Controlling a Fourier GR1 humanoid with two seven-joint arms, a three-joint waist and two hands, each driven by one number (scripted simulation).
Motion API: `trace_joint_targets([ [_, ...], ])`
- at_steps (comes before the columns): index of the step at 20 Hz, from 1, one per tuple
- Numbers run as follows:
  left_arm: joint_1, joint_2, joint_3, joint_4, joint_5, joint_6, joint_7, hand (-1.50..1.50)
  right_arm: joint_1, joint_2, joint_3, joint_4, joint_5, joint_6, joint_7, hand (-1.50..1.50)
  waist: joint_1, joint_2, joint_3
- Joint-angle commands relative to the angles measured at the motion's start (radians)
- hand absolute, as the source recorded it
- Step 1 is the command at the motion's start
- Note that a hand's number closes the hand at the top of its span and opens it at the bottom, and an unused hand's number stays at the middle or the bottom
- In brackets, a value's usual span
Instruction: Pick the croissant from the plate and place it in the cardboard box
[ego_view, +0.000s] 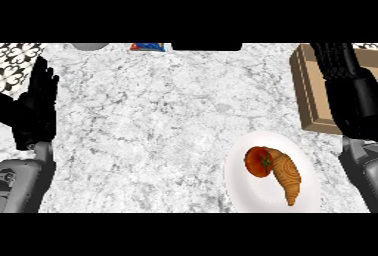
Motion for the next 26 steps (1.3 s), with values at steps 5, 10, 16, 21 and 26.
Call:
trace_joint_targets([
  [5,0.013,-0.009,-0.206,-0.043,-0.013,-0.221,-0.053,0.0,0.299,0.006,0.168,0.078,0.194,-0.109,0.08,-1.5,-0.076,0.014,-0.004],
  [10,0.062,-0.02,-0.252,-0.035,-0.008,-0.258,-0.056,0.0,0.355,-0.23,0.188,0.169,0.545,-0.208,0.013,-1.5,-0.122,0.008,-0.016],
  [16,0.083,-0.014,-0.279,-0.048,0.005,-0.307,-0.062,0.0,0.49,-0.298,0.312,0.098,0.951,-0.415,0.095,-1.5,-0.088,-0.007,-0.012],
  [21,0.131,-0.003,-0.283,-0.062,0.021,-0.348,-0.101,0.0,0.627,-0.354,0.326,-0.132,1.197,-0.365,0.37,-1.5,-0.083,-0.009,-0.012],
  [26,0.092,-0.012,-0.286,-0.065,0.007,-0.344,-0.077,0.0,0.718,-0.345,0.413,-0.4,1.28,-0.071,0.631,-1.5,-0.061,-0.001,-0.011],
])
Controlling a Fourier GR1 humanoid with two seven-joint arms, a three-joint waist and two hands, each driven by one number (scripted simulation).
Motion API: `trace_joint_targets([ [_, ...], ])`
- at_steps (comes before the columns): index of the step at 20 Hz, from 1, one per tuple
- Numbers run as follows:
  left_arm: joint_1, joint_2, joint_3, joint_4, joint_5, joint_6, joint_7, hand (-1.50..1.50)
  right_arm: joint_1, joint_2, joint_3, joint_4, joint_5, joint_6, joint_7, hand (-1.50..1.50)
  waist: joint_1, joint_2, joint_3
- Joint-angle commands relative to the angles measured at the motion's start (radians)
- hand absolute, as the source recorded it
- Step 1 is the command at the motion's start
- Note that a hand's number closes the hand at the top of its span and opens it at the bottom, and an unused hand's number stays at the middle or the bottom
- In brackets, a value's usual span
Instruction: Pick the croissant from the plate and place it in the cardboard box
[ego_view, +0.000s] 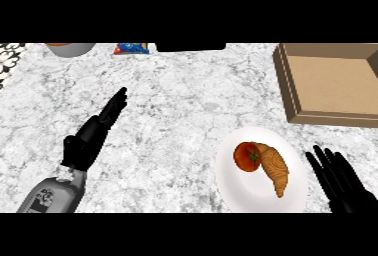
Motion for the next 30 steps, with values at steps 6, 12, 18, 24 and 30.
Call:
trace_joint_targets([
  [6,-0.034,-0.027,-0.017,-0.005,-0.004,-0.036,0.015,0.0,0.086,0.098,0.181,-0.407,0.198,0.45,0.462,-1.5,0.053,0.013,0.006],
  [12,-0.017,-0.099,-0.035,0.025,-0.077,-0.017,-0.038,0.0,-0.045,0.304,0.213,-0.355,0.196,0.585,0.545,-1.5,0.065,0.015,0.008],
  [18,0.007,-0.094,0.01,0.063,-0.082,-0.07,-0.081,0.0,-0.207,0.409,0.094,-0.167,0.116,0.697,0.508,-1.5,0.069,0.017,0.008],
  [24,-0.002,-0.113,0.047,0.022,-0.104,-0.103,-0.034,0.0,-0.158,0.44,0.056,-0.129,0.143,0.714,0.487,-1.5,0.066,0.015,0.009],
  [30,-0.039,-0.121,0.103,0.069,-0.105,-0.16,-0.043,0.0,-0.083,0.419,0.031,-0.025,0.205,0.521,0.318,-1.5,0.062,0.015,0.009],
])
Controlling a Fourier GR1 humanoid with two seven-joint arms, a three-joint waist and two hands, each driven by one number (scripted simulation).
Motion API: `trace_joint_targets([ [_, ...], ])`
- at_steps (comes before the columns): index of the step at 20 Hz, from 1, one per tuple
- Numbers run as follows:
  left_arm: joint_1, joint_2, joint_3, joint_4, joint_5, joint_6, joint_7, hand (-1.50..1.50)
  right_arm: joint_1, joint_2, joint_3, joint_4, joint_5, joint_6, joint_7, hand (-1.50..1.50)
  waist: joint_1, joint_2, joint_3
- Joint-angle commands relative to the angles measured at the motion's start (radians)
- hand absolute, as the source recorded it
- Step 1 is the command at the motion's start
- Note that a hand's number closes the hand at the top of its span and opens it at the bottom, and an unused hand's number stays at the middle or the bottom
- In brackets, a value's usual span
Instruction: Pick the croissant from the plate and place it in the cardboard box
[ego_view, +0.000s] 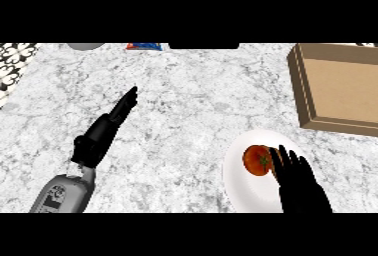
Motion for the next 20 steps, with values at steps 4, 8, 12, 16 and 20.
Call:
trace_joint_targets([
  [4,0.015,-0.012,0.057,-0.013,-0.008,-0.046,0.006,0.0,0.019,0.043,-0.025,0.121,0.071,-0.1,-0.105,-1.5,0.0,0.0,0.0],
  [8,0.076,-0.054,0.017,-0.059,-0.066,-0.031,-0.017,0.0,0.011,0.062,-0.05,0.043,0.067,0.029,-0.074,-1.5,0.001,-0.001,0.0],
  [12,0.091,-0.04,0.039,-0.159,-0.044,-0.056,0.083,0.0,-0.038,0.147,-0.023,0.15,0.095,0.053,-0.057,-1.5,0.005,-0.001,0.0],
  [16,0.018,-0.064,0.075,-0.018,-0.058,-0.08,0.01,0.0,-0.048,0.107,-0.135,0.171,0.031,0.083,-0.14,-1.5,0.001,0.0,0.0],
  [20,0.072,-0.122,0.021,0.008,-0.117,-0.042,-0.052,0.0,-0.047,0.131,-0.129,0.244,0.066,0.051,-0.153,-1.5,0.002,0.001,0.0],
])
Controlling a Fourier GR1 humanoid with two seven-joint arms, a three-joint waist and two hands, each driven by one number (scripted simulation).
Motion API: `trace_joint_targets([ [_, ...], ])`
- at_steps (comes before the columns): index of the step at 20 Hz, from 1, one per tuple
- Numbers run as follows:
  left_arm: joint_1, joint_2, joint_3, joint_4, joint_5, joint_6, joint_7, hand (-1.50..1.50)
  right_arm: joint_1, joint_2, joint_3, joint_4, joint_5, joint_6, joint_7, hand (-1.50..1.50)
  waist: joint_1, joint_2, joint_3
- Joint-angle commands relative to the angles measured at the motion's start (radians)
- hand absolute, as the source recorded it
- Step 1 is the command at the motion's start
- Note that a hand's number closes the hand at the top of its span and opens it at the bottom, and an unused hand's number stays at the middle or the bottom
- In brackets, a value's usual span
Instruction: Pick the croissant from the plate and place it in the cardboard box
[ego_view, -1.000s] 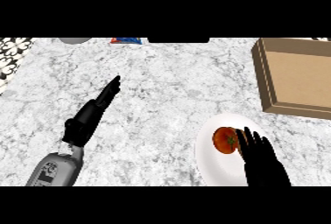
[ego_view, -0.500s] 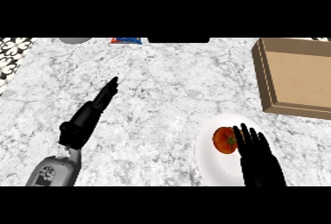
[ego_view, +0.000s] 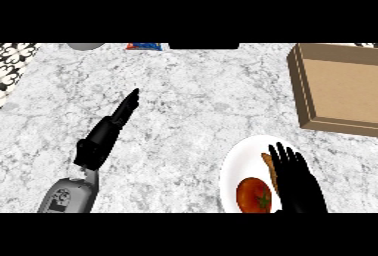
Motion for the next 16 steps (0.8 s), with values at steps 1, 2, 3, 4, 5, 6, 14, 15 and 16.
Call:
trace_joint_targets([
  [1,-0.009,-0.024,0.006,0.055,-0.029,-0.003,-0.033,0.0,-0.071,0.04,-0.05,0.111,0.009,0.002,-0.039,-1.5,0.001,0.003,0.003],
  [2,0.004,-0.032,-0.008,0.012,-0.046,0.013,-0.009,0.0,-0.008,0.05,0.008,0.123,0.064,-0.058,-0.031,-1.5,0.001,0.002,0.003],
  [3,0.0,-0.014,0.002,-0.069,-0.03,-0.005,0.054,0.0,-0.023,0.041,-0.035,0.126,0.031,-0.048,-0.05,-1.5,0.002,0.001,0.003],
  [4,-0.069,0.021,0.065,0.033,0.015,-0.053,0.048,0.0,-0.052,0.038,-0.049,0.115,0.013,0.006,-0.045,-1.5,0.0,0.003,0.003],
  [5,-0.018,-0.035,-0.003,-0.005,-0.051,0.006,0.034,0.0,0.017,0.024,-0.033,0.078,0.024,-0.021,-0.056,-1.5,-0.001,0.002,0.003],
  [6,0.042,-0.003,0.019,-0.068,-0.01,-0.04,0.031,0.0,0.007,0.039,-0.019,0.037,0.046,0.025,-0.02,-1.5,0.001,0.001,0.002],
  [14,0.008,-0.021,0.028,0.0,-0.043,-0.025,-0.009,0.0,-0.044,0.07,-0.031,0.249,0.137,-0.083,-0.041,-1.5,0.002,0.003,0.003],
  [15,0.019,-0.034,0.017,0.038,-0.052,-0.024,-0.04,0.0,-0.047,0.009,-0.117,0.215,0.044,-0.051,-0.113,-1.5,-0.001,0.003,0.002],
  [16,-0.033,-0.022,0.05,-0.023,-0.018,-0.036,0.055,0.0,-0.031,0.019,-0.107,0.23,0.049,-0.078,-0.129,1.5,0.0,0.002,0.003],
])
